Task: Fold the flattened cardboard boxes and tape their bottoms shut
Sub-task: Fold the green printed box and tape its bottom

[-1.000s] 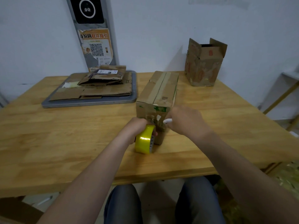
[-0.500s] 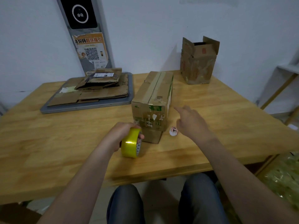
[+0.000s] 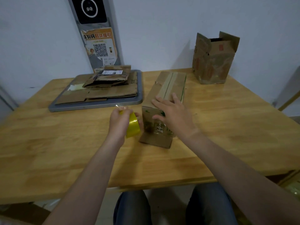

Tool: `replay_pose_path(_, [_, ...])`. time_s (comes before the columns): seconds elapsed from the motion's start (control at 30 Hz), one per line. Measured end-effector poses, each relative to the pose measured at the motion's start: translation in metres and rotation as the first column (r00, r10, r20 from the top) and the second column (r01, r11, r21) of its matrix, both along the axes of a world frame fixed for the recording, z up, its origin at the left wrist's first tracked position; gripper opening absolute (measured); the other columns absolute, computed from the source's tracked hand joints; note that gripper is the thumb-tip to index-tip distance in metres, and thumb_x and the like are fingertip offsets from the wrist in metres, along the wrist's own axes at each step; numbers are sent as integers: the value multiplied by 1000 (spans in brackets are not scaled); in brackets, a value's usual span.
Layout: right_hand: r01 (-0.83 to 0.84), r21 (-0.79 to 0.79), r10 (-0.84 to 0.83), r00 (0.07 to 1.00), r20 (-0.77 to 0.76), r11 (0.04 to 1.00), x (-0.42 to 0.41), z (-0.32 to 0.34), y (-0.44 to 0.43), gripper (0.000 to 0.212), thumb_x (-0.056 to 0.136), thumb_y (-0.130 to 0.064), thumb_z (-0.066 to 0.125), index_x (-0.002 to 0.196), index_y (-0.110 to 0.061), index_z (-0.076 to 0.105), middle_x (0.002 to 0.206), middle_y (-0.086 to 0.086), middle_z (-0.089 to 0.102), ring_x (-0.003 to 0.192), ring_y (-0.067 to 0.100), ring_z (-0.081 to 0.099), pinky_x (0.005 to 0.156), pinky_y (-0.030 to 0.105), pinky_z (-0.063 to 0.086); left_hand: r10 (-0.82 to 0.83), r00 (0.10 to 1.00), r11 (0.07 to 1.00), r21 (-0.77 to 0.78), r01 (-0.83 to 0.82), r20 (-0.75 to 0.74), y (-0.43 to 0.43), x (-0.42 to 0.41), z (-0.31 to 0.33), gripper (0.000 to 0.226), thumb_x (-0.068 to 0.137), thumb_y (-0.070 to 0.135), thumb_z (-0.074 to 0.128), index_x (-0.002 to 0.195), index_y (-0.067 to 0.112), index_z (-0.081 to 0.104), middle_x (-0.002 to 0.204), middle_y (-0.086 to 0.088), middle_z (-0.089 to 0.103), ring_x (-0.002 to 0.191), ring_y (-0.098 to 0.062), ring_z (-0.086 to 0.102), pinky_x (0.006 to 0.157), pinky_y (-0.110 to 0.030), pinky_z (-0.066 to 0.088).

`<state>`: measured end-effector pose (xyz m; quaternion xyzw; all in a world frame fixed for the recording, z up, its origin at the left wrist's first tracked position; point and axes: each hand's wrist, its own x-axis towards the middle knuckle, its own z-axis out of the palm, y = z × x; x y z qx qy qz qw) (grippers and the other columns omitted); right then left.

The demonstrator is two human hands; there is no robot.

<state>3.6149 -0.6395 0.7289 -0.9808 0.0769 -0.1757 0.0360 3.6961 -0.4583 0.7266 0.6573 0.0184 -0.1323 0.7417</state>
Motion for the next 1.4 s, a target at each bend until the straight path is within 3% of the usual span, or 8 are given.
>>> replay_pose_path(0.07, [-6,-26,6,1000,-13,1000,0,-3,-3,76,89,-57,66,156,-40,35,164,-16,31,151,42,24,98,59,52,33,999,994,99,-36,40,-7,4,1,24,92,21,68,110,29,54,98,-7,78,78,-33,78,81,-54,63])
replay_pose_path(0.27, [-3,-122,-8,996,-86,993,1,-6,-7,98,81,-54,76,160,-37,19,168,-14,19,153,42,18,98,57,52,-53,997,980,194,42,52,-33,1,4,17,98,34,63,111,33,53,105,-6,71,64,-23,77,68,-42,63])
replay_pose_path(0.57, [-119,3,119,992,39,993,3,-7,-4,81,80,-59,75,152,-45,41,158,-22,39,153,32,25,103,53,47,-63,993,961,274,32,104,-12,-13,6,11,96,32,62,101,36,53,99,-5,71,61,-25,77,59,-39,62])
replay_pose_path(0.7, [-169,148,176,984,-31,974,6,3,-5,81,81,-61,74,152,-48,38,159,-26,34,156,23,15,119,55,29,-119,983,948,311,70,142,14,-25,11,22,93,29,69,107,37,54,76,4,77,67,-24,78,79,-48,63])
replay_pose_path(0.87, [-224,126,192,956,222,966,-13,19,12,72,83,-74,58,145,-37,51,146,-16,51,136,18,25,106,39,30,-165,949,953,291,84,267,41,-44,37,24,93,23,73,108,40,67,110,5,75,99,-26,74,93,-56,58])
replay_pose_path(1.1, [-413,759,282,909,308,503,-52,19,62,14,86,-39,74,86,-24,74,76,-4,70,74,7,58,67,33,45,-246,913,962,196,189,325,38,-82,71,28,98,13,67,112,33,80,115,-6,74,111,-28,68,99,-52,57])
replay_pose_path(1.27, [-553,808,247,827,504,202,-74,15,73,12,98,-21,55,109,-20,61,88,-2,74,78,19,75,75,42,58,-215,905,973,165,164,367,21,-106,77,19,99,24,67,106,35,82,119,-6,69,105,-27,64,73,-46,57])
replay_pose_path(1.4, [-517,788,261,854,450,333,-90,28,70,12,105,-24,49,106,-19,60,79,-5,75,71,9,73,67,20,53,-42,816,995,95,-16,576,10,-125,76,19,96,19,72,95,36,81,125,4,68,118,-7,60,91,-26,55])
